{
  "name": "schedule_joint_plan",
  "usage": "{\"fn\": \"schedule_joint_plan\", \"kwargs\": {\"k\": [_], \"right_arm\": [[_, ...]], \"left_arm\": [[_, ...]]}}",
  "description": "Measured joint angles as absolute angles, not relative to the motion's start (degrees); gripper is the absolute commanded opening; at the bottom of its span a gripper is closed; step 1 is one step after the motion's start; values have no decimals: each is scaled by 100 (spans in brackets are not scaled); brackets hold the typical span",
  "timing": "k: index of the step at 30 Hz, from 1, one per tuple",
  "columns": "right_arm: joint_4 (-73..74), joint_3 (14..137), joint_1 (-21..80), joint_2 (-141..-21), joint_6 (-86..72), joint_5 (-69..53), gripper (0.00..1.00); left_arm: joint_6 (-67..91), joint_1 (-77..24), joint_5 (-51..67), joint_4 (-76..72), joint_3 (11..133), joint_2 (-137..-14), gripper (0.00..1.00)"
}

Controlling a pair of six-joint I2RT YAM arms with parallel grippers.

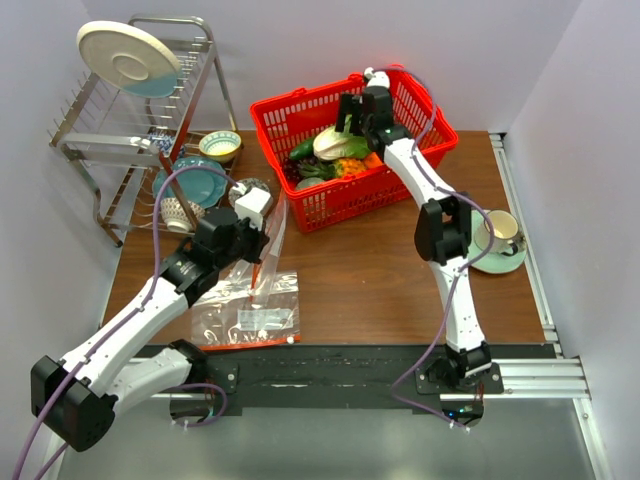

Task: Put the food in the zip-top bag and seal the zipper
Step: Pick up the fake vegetable from the bin.

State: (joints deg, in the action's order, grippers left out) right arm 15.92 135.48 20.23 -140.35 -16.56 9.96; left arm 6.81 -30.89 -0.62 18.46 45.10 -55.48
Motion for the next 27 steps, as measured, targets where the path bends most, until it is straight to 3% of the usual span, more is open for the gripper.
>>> {"fn": "schedule_joint_plan", "kwargs": {"k": [2,5,6,8,9,12,27], "right_arm": [[1553,13723,2021,-14398,-1739,1105,98],[1457,13799,2016,-14689,-1874,1105,81],[1444,13799,2016,-14700,-1918,1094,61],[1387,13778,2016,-14654,-1918,1068,42],[1278,13642,2018,-14560,-1931,1031,23],[1120,13043,2018,-14125,-1857,908,0],[937,12103,2067,-12060,-1747,213,0]], "left_arm": [[681,-3089,-62,1846,4510,-5548,0],[681,-3089,-62,1846,4510,-5551,0],[681,-3087,-62,1846,4510,-5551,0],[679,-3087,-62,1846,4510,-5555,0],[679,-3089,-64,1846,4510,-5561,0],[681,-3089,-62,1844,4510,-5590,0],[679,-3087,-64,1848,4510,-5612,0]]}}
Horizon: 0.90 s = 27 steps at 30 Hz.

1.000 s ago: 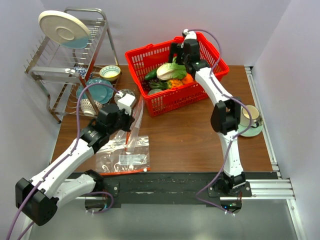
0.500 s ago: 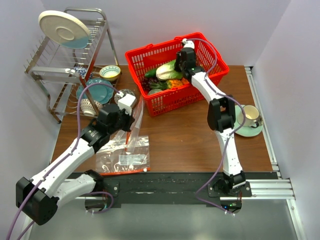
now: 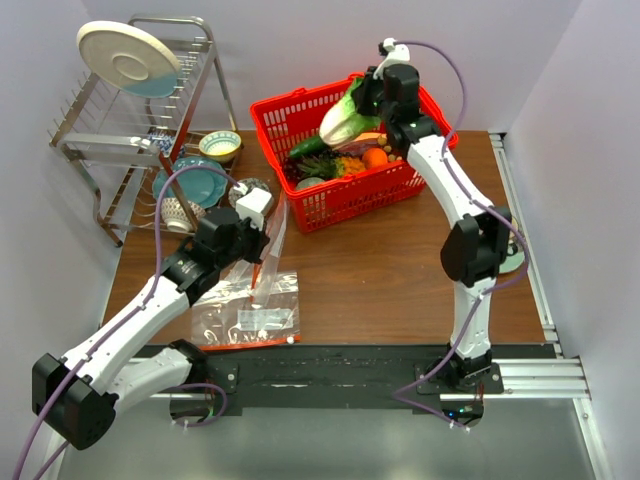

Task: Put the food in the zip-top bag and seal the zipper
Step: Pick up the fake vegetable from the bin, then place the fake vegetable in the bin.

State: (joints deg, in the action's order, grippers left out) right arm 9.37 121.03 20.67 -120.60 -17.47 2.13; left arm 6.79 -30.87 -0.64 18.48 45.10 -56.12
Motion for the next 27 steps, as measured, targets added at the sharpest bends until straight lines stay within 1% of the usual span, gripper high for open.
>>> {"fn": "schedule_joint_plan", "kwargs": {"k": [5,10,21,25,27], "right_arm": [[773,11671,2099,-11336,-1750,-130,0],[731,10796,2128,-10492,-1774,-462,0],[652,7397,2390,-7314,-2043,-1203,0],[694,6488,2563,-6464,-2250,-1424,0],[781,6165,2709,-6230,-2316,-1468,0]], "left_arm": [[676,-3087,-12,1848,4510,-5612,0],[676,-3087,27,1848,4510,-5614,0],[679,-3087,139,1848,4510,-5614,0],[683,-3089,239,1846,4510,-5614,0],[687,-3089,311,1846,4510,-5616,0]]}}
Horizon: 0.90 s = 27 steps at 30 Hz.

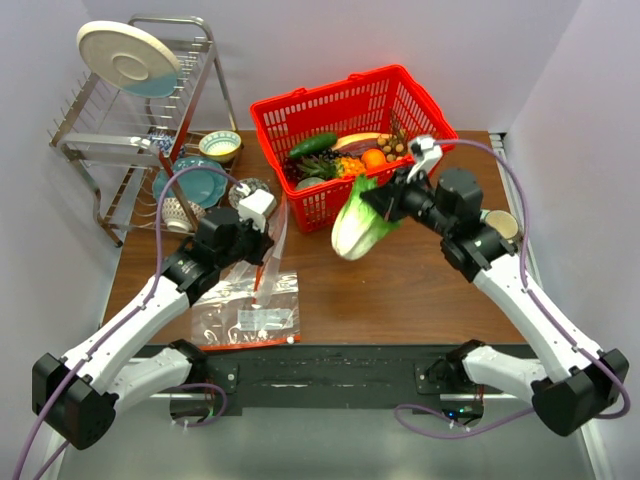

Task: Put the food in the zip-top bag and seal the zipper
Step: Place the fake vegetable in the bin.

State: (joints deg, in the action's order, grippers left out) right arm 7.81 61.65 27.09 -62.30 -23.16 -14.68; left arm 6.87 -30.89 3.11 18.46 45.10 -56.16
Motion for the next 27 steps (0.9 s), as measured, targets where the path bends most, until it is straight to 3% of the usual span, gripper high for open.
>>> {"fn": "schedule_joint_plan", "kwargs": {"k": [9,17,27], "right_arm": [[781,4716,3192,-6051,-2724,-1599,0],[469,4484,3529,-6554,-2934,-1599,0],[134,4484,3693,-7105,-2956,-1533,0]], "left_arm": [[1002,-3089,768,1841,4510,-5793,0],[1153,-3089,805,2082,4611,-5854,0],[1146,-3094,-1026,3953,6099,-5913,0]]}}
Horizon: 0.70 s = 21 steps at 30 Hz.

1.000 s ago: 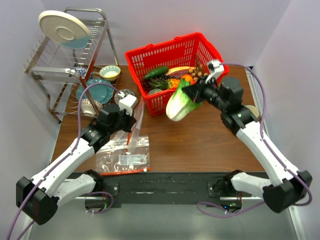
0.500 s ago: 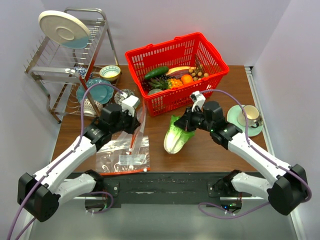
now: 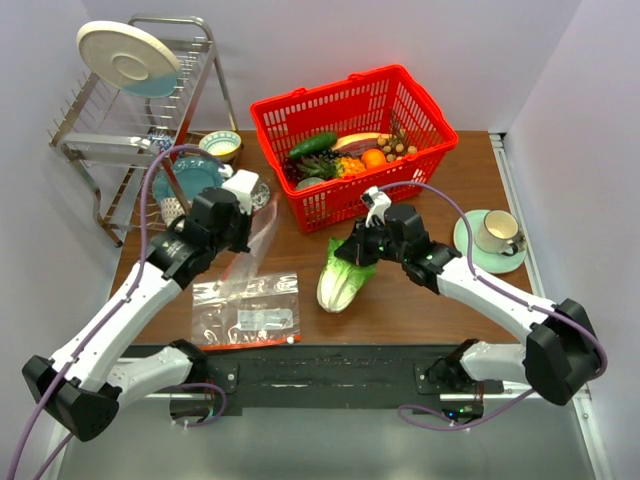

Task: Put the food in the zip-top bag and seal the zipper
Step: Place the fake vegetable in the bin.

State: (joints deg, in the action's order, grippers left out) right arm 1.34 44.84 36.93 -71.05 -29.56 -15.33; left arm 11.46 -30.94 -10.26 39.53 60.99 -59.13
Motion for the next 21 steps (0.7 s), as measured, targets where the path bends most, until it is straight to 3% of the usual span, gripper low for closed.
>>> {"fn": "schedule_joint_plan", "kwargs": {"k": [11,21], "right_arm": [[27,4484,3820,-7238,-2936,-1223,0],[530,5000,3820,-7032,-2650,-690,0]], "left_arm": [[1297,-3109,-3297,5607,7301,-6110,0],[1299,-3448,-2416,4945,6086,-6580,0]]}}
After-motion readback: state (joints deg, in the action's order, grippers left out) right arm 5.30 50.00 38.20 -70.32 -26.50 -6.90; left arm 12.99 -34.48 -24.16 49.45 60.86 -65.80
